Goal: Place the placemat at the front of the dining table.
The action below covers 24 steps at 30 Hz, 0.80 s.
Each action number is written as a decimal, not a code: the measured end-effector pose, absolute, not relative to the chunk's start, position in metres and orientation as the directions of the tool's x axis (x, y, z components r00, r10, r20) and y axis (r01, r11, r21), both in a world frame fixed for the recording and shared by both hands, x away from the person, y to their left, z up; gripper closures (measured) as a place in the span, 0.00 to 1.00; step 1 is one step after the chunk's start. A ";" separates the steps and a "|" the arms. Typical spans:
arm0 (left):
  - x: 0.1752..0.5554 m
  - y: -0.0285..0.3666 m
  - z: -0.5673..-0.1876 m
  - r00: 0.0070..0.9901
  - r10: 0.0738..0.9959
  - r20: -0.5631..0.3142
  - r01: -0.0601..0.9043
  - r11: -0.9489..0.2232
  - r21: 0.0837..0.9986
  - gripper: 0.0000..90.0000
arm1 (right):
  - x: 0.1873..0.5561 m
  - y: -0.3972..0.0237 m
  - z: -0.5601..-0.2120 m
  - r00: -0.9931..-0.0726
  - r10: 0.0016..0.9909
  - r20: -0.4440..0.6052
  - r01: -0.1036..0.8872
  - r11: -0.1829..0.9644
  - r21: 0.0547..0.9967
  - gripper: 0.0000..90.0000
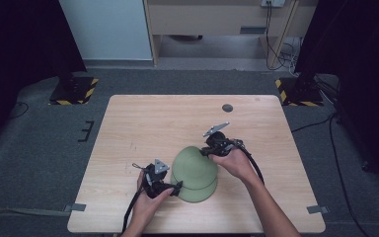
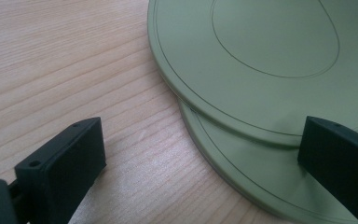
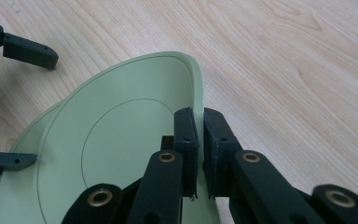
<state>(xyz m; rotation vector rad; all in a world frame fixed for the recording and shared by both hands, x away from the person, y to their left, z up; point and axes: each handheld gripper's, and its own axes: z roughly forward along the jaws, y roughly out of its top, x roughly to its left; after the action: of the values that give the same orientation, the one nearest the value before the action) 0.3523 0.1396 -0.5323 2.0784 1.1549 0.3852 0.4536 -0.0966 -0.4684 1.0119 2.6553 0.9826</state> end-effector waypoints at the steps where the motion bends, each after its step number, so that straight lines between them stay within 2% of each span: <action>1: 0.352 0.140 -0.532 0.555 0.828 -0.080 0.614 -0.342 0.711 0.00 | 0.454 -0.097 -0.468 -0.765 0.636 0.100 0.548 0.562 0.620 0.95; 24: 0.350 0.143 -0.530 0.560 0.826 -0.066 0.599 -0.349 0.720 0.03 | 0.454 -0.103 -0.445 -0.767 0.635 0.097 0.524 0.531 0.665 0.96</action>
<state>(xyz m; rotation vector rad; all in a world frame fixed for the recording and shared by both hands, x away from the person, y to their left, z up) 0.3502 0.1427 -0.5297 2.0777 1.1386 0.4045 0.4542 -0.1031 -0.4454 0.9954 2.6091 1.0532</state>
